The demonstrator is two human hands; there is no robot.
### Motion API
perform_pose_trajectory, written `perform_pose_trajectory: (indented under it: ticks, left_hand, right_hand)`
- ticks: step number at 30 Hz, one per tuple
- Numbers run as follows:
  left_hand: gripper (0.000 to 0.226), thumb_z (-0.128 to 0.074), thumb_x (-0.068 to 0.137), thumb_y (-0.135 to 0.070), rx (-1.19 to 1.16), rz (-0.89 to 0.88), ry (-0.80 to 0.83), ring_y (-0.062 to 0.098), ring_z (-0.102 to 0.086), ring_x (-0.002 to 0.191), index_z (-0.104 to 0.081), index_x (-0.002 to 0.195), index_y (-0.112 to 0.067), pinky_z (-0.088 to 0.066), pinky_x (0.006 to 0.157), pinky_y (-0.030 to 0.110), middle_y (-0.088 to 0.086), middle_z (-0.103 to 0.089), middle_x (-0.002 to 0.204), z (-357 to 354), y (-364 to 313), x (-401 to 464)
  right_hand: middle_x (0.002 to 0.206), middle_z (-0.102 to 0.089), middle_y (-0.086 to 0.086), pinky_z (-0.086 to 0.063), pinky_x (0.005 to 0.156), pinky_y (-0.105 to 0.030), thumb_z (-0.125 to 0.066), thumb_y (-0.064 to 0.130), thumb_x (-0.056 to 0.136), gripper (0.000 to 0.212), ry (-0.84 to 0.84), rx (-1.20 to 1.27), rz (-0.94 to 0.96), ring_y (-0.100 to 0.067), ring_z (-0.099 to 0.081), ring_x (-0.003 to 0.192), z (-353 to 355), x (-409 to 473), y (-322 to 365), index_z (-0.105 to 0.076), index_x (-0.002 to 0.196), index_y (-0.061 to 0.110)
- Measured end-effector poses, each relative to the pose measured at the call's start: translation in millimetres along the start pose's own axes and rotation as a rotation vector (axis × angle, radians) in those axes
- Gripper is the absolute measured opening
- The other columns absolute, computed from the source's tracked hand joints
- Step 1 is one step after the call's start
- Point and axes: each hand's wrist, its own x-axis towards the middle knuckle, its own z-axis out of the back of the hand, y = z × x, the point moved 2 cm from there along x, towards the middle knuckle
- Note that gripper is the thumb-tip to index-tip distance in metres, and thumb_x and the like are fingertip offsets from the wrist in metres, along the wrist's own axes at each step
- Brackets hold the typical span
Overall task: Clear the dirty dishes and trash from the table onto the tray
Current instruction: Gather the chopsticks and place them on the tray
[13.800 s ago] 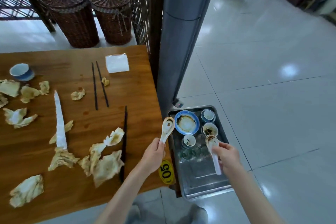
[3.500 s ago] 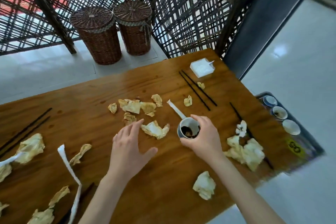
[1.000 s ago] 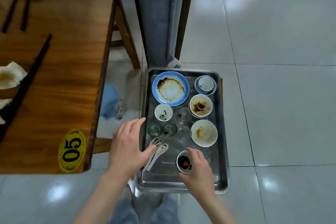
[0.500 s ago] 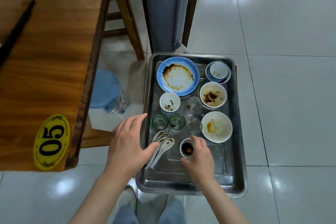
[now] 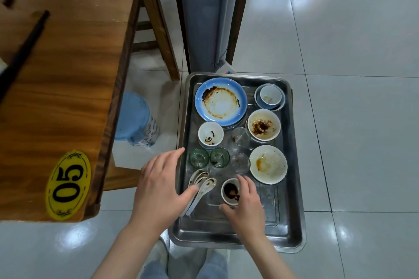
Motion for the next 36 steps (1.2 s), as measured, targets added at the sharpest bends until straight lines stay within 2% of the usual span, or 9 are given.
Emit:
perform_pose_trajectory:
  ticks: [7,11,16,20,24,27,31,36]
  left_hand:
    - [0.081,-0.074,0.071,-0.047,-0.045,-0.026,-0.015,0.010,-0.036,0.126,-0.036,0.140,-0.028,-0.026,0.104,0.025,-0.009,-0.046,0.135,19,-20,-4]
    - [0.081,-0.074,0.071,-0.048,-0.066,-0.042,-0.028,0.011,-0.035,0.127,-0.036,0.140,-0.028,-0.028,0.104,0.025,-0.009,-0.046,0.135,35,-35,-7]
    - [0.081,-0.074,0.071,-0.047,-0.094,-0.056,-0.038,0.011,-0.038,0.127,-0.037,0.140,-0.027,-0.031,0.103,0.026,-0.009,-0.048,0.134,58,-53,-21]
    - [0.082,-0.075,0.070,-0.047,-0.113,-0.083,-0.045,0.010,-0.037,0.129,-0.035,0.140,-0.029,-0.026,0.105,0.024,-0.011,-0.046,0.134,87,-71,-37]
    - [0.086,-0.077,0.069,-0.046,-0.131,-0.078,-0.064,0.015,-0.034,0.134,-0.034,0.141,-0.028,-0.026,0.113,0.032,-0.008,-0.045,0.138,124,-88,-53]
    - [0.087,-0.079,0.067,-0.043,-0.116,-0.054,-0.102,0.019,-0.036,0.133,-0.037,0.140,-0.023,-0.028,0.113,0.038,-0.003,-0.047,0.137,160,-99,-63]
    - [0.090,-0.081,0.066,-0.039,-0.106,0.003,-0.170,0.023,-0.033,0.135,-0.037,0.141,-0.021,-0.024,0.111,0.038,0.002,-0.046,0.140,201,-107,-80]
    - [0.094,-0.081,0.065,-0.044,-0.072,0.098,-0.187,0.023,-0.028,0.138,-0.032,0.143,-0.023,-0.024,0.114,0.046,0.000,-0.041,0.144,237,-98,-107]
  right_hand:
    - [0.136,-0.045,0.005,-0.047,0.088,-0.027,-0.078,0.035,0.071,0.071,-0.164,0.091,0.042,-0.015,-0.047,0.122,45,-17,12,-0.045,0.133,0.022]
    - [0.134,-0.048,0.005,-0.042,0.095,-0.025,-0.081,0.034,0.070,0.073,-0.197,0.136,0.079,-0.014,-0.046,0.122,80,-17,23,-0.046,0.133,0.021]
    - [0.132,-0.050,0.004,-0.042,0.099,-0.028,-0.083,0.031,0.067,0.076,-0.218,0.208,0.122,-0.015,-0.047,0.119,124,-29,35,-0.047,0.133,0.021]
    - [0.134,-0.050,0.003,-0.035,0.103,-0.027,-0.085,0.029,0.062,0.083,-0.234,0.225,0.164,-0.017,-0.044,0.122,164,-49,43,-0.045,0.135,0.020]
    - [0.142,-0.043,0.001,-0.029,0.109,-0.032,-0.085,0.031,0.062,0.093,-0.229,0.214,0.155,-0.017,-0.036,0.130,207,-72,49,-0.037,0.141,0.022]
    - [0.144,-0.040,-0.001,-0.028,0.111,-0.037,-0.084,0.031,0.062,0.096,-0.229,0.188,0.147,-0.019,-0.034,0.133,239,-90,51,-0.034,0.143,0.019]
    - [0.145,-0.039,-0.002,-0.025,0.110,-0.035,-0.084,0.032,0.063,0.097,-0.201,0.129,0.171,-0.020,-0.032,0.134,267,-110,58,-0.032,0.144,0.019]
    - [0.145,-0.039,0.003,-0.025,0.108,-0.032,-0.083,0.038,0.064,0.097,-0.134,0.076,0.246,-0.016,-0.031,0.132,276,-122,86,-0.030,0.144,0.024]
